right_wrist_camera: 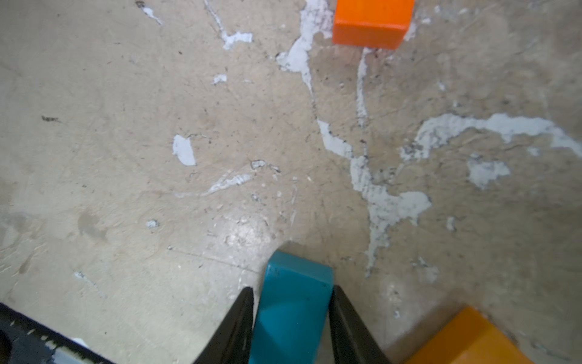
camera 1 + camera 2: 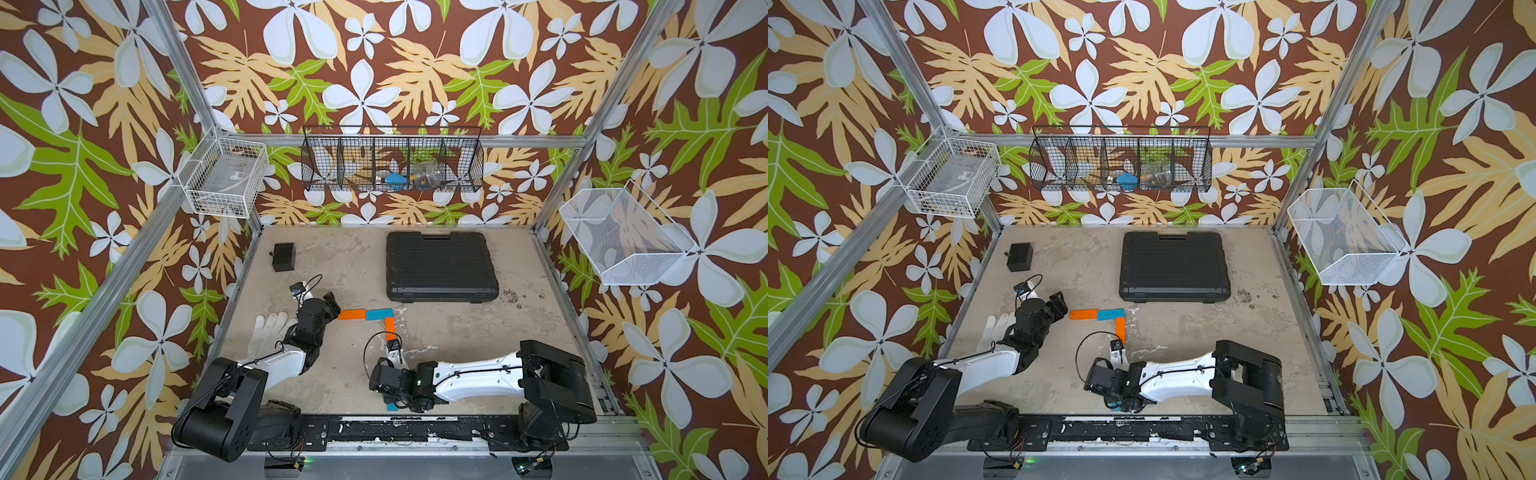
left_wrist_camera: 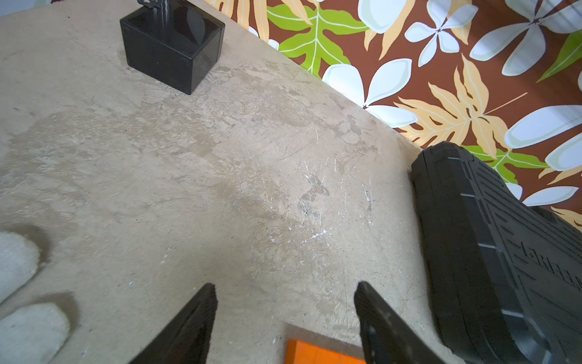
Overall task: Assemble the number 7 with building blocks
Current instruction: Assemble the building block at the center of the board.
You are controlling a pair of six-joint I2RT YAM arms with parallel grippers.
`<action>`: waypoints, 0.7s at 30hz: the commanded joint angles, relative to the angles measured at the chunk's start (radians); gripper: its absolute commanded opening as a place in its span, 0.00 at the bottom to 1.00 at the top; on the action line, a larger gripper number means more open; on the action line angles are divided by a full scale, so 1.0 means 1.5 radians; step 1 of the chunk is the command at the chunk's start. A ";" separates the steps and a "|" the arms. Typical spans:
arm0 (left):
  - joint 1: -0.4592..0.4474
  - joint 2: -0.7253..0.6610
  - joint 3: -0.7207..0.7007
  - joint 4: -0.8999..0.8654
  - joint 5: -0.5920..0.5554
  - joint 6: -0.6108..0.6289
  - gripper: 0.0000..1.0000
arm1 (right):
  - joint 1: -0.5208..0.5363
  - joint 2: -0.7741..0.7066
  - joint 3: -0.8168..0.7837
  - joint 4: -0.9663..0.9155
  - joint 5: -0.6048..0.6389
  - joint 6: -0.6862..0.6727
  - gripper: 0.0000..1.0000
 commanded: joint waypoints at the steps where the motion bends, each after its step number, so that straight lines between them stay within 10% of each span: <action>1: 0.001 -0.003 0.002 0.004 0.011 -0.006 0.72 | 0.001 0.000 0.005 -0.032 0.006 -0.001 0.53; 6: 0.002 0.003 0.004 0.005 0.009 -0.004 0.72 | 0.006 -0.005 -0.003 -0.023 0.005 0.000 0.56; 11: 0.002 0.004 0.003 0.004 0.008 -0.003 0.72 | 0.006 0.027 0.018 -0.036 0.001 0.002 0.27; 21: 0.002 0.012 0.006 0.005 0.010 -0.002 0.72 | -0.030 0.036 0.040 -0.042 0.026 -0.021 0.35</action>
